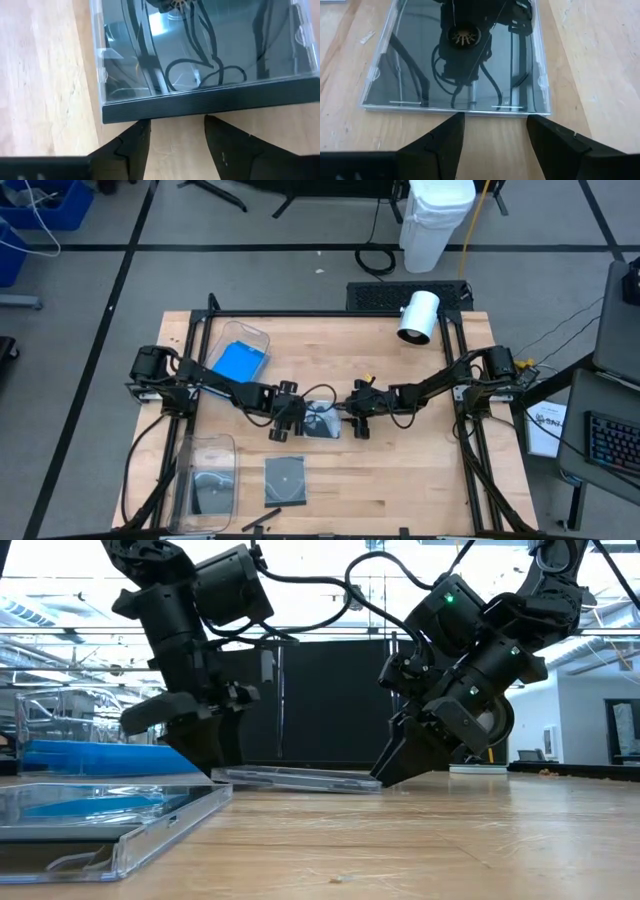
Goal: Pick & place jewel cases by type
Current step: Put the top black CD case into the bottom transparent bin
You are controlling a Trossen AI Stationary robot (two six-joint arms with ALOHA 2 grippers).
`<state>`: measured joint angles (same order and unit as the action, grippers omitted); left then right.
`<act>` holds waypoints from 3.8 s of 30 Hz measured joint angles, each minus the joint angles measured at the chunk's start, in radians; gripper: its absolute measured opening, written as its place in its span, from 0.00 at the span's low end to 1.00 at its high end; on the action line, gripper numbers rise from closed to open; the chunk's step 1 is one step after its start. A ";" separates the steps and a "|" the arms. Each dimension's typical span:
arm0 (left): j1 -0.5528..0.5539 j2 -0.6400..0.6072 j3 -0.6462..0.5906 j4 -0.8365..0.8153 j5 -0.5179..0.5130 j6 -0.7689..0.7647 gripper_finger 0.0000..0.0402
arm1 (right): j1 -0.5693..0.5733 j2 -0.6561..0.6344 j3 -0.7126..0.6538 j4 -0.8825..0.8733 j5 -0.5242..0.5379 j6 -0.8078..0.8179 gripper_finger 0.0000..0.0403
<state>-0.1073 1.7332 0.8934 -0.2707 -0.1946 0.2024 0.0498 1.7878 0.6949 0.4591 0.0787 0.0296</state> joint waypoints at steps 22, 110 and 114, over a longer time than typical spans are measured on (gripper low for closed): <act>-0.062 -0.005 0.004 -0.025 -0.045 0.130 0.45 | -0.004 0.002 0.002 0.006 -0.004 -0.022 0.53; -0.146 -0.050 0.334 -0.215 -0.104 -0.170 0.64 | 0.275 0.014 -0.011 0.192 0.156 -0.472 0.53; -0.181 -0.050 0.334 -0.236 -0.177 -0.230 0.64 | 0.348 0.032 -0.011 0.264 0.236 -0.630 0.53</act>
<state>-0.2880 1.6833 1.2278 -0.5067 -0.3712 -0.0273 0.3978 1.8195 0.6838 0.7228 0.3150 -0.6003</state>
